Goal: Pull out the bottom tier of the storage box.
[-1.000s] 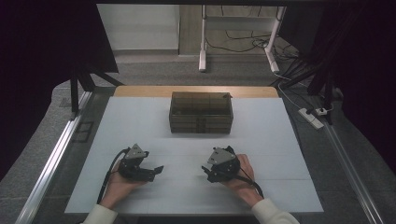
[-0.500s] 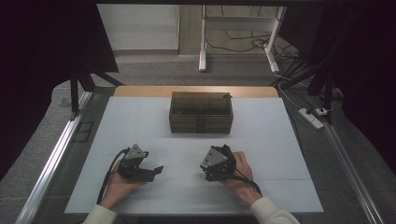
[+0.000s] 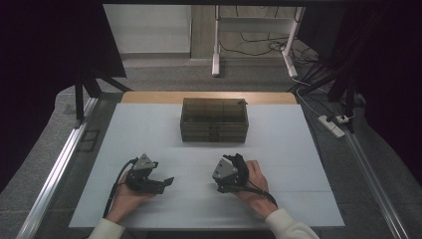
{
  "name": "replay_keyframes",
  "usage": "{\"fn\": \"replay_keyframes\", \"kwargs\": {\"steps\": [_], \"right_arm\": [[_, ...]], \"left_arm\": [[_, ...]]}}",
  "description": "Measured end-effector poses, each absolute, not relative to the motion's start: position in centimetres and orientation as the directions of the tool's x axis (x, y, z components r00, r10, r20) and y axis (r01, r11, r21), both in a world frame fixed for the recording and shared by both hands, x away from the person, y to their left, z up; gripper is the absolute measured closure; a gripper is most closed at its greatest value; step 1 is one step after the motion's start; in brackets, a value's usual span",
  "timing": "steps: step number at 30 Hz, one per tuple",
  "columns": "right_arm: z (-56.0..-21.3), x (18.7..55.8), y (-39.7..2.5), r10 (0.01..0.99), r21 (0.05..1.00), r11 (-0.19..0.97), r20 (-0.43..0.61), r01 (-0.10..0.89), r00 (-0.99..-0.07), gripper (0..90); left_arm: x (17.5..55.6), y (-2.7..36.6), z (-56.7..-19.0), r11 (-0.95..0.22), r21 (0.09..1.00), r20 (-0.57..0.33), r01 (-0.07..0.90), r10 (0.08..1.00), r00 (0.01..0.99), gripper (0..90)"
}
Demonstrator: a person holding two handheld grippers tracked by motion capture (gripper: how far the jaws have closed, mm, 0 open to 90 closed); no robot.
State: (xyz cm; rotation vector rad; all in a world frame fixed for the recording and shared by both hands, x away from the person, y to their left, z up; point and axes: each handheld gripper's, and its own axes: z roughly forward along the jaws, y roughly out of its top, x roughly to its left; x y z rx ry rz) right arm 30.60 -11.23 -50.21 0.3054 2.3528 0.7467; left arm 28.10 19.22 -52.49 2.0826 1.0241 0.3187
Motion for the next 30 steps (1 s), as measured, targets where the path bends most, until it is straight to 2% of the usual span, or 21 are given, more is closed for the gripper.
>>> {"fn": "replay_keyframes", "kwargs": {"steps": [30], "right_arm": [[-50.6,31.0,-10.1,0.324,0.507,0.861,-0.600,-0.035,-0.732,24.5]], "left_arm": [[28.1,19.3,-52.5,-0.373,0.738,-0.107,0.563,0.759,0.643,14.3]]}}
